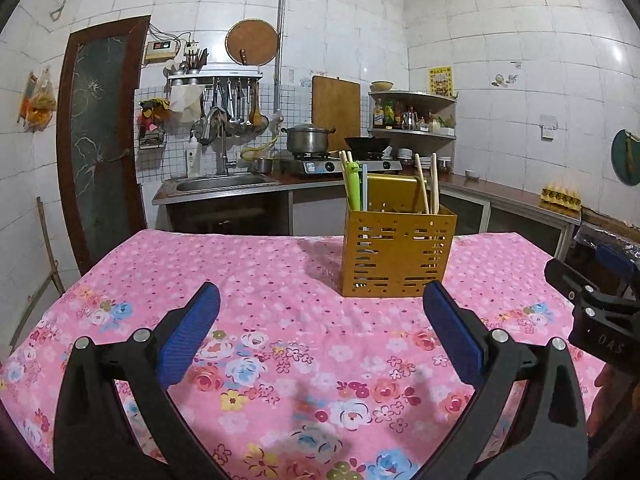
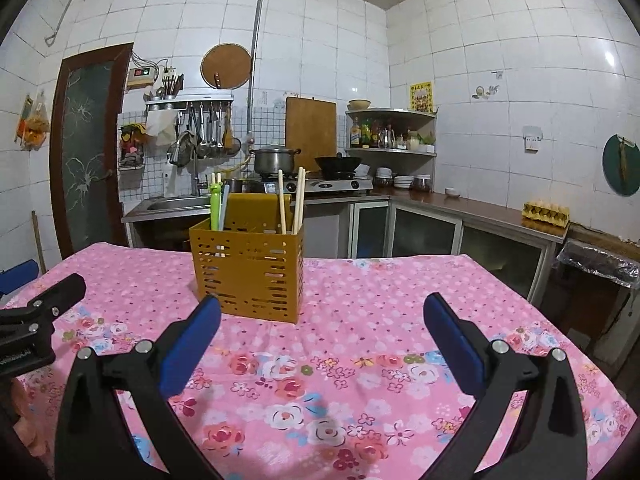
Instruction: Organize utensils
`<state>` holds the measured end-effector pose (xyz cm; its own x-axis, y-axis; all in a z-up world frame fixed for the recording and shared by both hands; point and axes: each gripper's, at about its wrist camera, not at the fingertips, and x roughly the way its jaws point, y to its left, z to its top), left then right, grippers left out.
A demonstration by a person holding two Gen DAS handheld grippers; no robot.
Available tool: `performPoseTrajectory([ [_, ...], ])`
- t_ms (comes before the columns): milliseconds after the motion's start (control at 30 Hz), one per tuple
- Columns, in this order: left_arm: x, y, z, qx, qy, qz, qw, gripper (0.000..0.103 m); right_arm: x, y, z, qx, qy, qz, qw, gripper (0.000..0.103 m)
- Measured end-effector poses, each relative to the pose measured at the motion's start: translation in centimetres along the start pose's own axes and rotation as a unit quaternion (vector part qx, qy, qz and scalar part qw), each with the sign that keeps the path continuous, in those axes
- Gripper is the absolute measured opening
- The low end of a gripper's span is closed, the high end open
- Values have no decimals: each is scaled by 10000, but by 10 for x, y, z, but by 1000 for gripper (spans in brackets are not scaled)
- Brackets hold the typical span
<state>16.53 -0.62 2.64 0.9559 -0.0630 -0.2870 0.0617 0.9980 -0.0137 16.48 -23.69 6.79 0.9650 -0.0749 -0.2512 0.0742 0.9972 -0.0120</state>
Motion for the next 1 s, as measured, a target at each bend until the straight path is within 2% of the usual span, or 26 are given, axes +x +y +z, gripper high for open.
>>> performPoseTrajectory([
  [367,-1,-3,-3,48,-33,-34,10000,98,-6,2,-2,-80,-94,-55,9999,99],
  [1000,1,-6,-9,85,27,-105,9999,98,1,-2,-3,30,96,-71,9999,99],
])
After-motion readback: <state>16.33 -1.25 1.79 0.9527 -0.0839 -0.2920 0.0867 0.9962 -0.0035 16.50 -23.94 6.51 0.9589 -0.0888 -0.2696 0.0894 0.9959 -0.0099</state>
